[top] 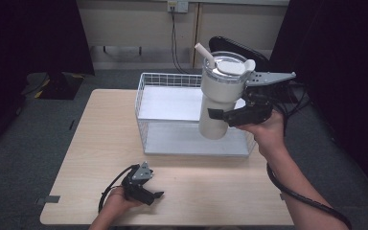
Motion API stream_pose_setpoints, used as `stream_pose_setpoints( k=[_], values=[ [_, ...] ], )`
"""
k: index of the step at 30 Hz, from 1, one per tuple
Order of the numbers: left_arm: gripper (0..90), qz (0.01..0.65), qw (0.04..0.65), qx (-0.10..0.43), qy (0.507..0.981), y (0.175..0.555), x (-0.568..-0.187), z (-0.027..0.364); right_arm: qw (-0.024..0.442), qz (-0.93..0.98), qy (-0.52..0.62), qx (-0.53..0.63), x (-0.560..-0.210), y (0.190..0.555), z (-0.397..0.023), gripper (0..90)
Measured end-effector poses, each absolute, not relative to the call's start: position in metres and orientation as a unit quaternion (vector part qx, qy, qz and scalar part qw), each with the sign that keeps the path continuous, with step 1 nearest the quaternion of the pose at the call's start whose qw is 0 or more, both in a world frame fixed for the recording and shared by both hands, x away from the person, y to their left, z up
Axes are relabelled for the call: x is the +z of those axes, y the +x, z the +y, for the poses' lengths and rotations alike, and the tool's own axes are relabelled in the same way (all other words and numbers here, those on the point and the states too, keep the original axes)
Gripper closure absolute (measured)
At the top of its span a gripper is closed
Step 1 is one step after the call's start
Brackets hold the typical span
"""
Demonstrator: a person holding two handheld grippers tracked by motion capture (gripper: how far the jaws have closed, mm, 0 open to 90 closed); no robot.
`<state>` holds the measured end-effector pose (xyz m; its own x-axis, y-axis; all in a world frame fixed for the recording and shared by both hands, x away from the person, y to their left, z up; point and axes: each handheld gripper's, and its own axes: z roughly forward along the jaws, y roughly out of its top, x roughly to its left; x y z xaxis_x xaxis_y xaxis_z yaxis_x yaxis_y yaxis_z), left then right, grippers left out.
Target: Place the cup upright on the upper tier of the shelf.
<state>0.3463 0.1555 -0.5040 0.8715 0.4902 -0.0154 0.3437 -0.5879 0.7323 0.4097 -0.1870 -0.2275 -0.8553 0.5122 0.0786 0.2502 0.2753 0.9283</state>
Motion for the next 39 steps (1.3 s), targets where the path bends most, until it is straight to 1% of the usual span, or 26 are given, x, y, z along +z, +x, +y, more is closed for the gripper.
stream_pose_setpoints(
  k=[17,29,39],
  values=[
    [9.5,0.235,0.388,0.094,0.886,0.346,-0.504,0.155,0.131,0.792,0.239,0.546,-0.209,0.427,-0.177,9.8],
    [9.5,0.235,0.388,0.094,0.886,0.346,-0.504,0.155,0.139,0.785,0.255,0.547,-0.211,0.443,-0.176,9.8],
    [9.5,0.235,0.388,0.094,0.886,0.346,-0.504,0.155,0.157,0.778,0.275,0.543,-0.211,0.461,-0.176,9.8]
  ],
)
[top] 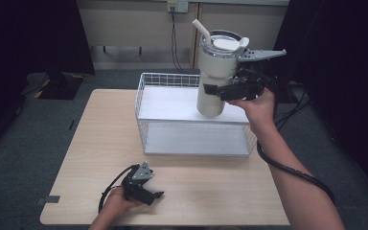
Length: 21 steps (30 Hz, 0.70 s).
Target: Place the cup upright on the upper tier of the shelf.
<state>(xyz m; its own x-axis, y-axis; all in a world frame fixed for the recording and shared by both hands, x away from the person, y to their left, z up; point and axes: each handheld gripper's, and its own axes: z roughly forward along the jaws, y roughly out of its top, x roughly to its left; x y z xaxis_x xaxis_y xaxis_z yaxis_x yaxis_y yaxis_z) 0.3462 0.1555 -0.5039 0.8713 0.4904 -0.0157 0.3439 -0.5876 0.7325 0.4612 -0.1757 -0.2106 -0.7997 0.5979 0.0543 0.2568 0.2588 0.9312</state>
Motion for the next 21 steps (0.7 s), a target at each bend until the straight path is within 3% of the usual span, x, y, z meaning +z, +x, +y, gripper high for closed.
stream_pose_setpoints(
  k=[21],
  values=[
    [9.6,0.235,0.388,0.093,0.887,0.346,-0.504,0.156,0.195,0.759,0.310,0.538,-0.224,0.489,-0.177,9.8]
  ],
)
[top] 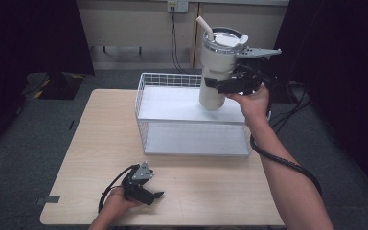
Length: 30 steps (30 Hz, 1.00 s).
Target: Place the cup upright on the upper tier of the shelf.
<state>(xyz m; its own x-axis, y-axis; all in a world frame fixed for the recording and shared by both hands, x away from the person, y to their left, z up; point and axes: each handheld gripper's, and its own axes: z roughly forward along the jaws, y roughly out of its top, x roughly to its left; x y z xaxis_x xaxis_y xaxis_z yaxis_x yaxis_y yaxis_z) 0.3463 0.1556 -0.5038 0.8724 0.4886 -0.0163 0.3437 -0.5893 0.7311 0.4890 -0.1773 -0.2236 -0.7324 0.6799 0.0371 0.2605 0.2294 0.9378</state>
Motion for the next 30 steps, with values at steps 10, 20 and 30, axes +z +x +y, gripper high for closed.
stream_pose_setpoints(
  k=[10,20,30],
  values=[
    [9.5,0.235,0.388,0.093,0.887,0.346,-0.504,0.156,0.204,0.757,0.319,0.532,-0.232,0.497,-0.175,9.7],
    [9.6,0.235,0.387,0.093,0.887,0.346,-0.504,0.156,0.211,0.750,0.331,0.533,-0.246,0.504,-0.169,9.7],
    [9.5,0.235,0.387,0.093,0.887,0.346,-0.504,0.156,0.216,0.753,0.329,0.527,-0.257,0.509,-0.169,9.5]
  ],
)
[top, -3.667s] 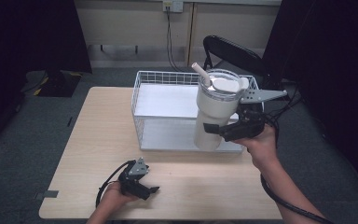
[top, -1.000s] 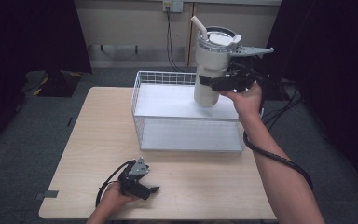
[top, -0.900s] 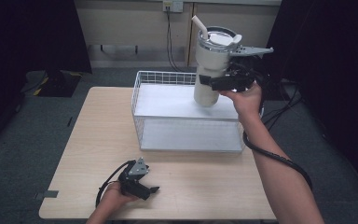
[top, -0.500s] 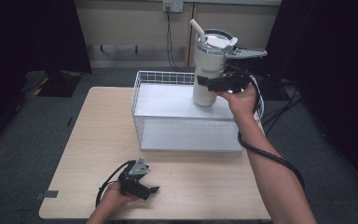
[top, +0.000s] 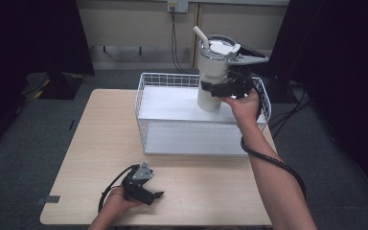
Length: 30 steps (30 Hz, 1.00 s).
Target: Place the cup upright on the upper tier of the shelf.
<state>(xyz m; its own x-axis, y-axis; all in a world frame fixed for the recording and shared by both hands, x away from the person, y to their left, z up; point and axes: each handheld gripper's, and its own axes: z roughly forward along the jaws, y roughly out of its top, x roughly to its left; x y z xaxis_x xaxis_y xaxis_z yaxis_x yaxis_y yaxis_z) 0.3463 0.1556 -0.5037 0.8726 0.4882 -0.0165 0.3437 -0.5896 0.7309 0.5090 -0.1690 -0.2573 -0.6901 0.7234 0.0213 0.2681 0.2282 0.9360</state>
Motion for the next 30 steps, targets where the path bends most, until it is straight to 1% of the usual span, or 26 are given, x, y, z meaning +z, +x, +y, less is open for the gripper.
stream_pose_setpoints(
  k=[11,12,15,18,20,25,26,27,28,30],
  values=[
    [9.5,0.235,0.387,0.094,0.887,0.346,-0.504,0.156,0.217,0.750,0.324,0.534,-0.261,0.510,-0.171,8.8],
    [9.5,0.234,0.387,0.093,0.887,0.346,-0.504,0.156,0.227,0.753,0.318,0.529,-0.262,0.509,-0.171,8.4],
    [9.5,0.235,0.387,0.093,0.887,0.346,-0.504,0.156,0.231,0.759,0.317,0.519,-0.264,0.509,-0.170,8.4],
    [9.5,0.235,0.387,0.094,0.887,0.346,-0.504,0.156,0.222,0.763,0.324,0.513,-0.269,0.508,-0.171,8.5],
    [9.5,0.234,0.387,0.093,0.887,0.346,-0.504,0.156,0.206,0.760,0.335,0.518,-0.274,0.506,-0.176,9.4],
    [9.5,0.235,0.387,0.093,0.887,0.346,-0.504,0.156,0.213,0.769,0.324,0.509,-0.279,0.500,-0.181,11.2],
    [9.5,0.235,0.387,0.093,0.887,0.346,-0.504,0.156,0.203,0.772,0.327,0.505,-0.281,0.498,-0.186,12.1],
    [9.5,0.235,0.387,0.093,0.887,0.346,-0.504,0.156,0.203,0.772,0.327,0.505,-0.281,0.498,-0.186,12.1],
    [9.5,0.235,0.387,0.093,0.887,0.346,-0.504,0.156,0.213,0.778,0.326,0.493,-0.284,0.493,-0.190,12.2],
    [9.5,0.235,0.387,0.093,0.887,0.346,-0.504,0.156,0.211,0.781,0.320,0.493,-0.286,0.488,-0.195,12.2]
  ],
)
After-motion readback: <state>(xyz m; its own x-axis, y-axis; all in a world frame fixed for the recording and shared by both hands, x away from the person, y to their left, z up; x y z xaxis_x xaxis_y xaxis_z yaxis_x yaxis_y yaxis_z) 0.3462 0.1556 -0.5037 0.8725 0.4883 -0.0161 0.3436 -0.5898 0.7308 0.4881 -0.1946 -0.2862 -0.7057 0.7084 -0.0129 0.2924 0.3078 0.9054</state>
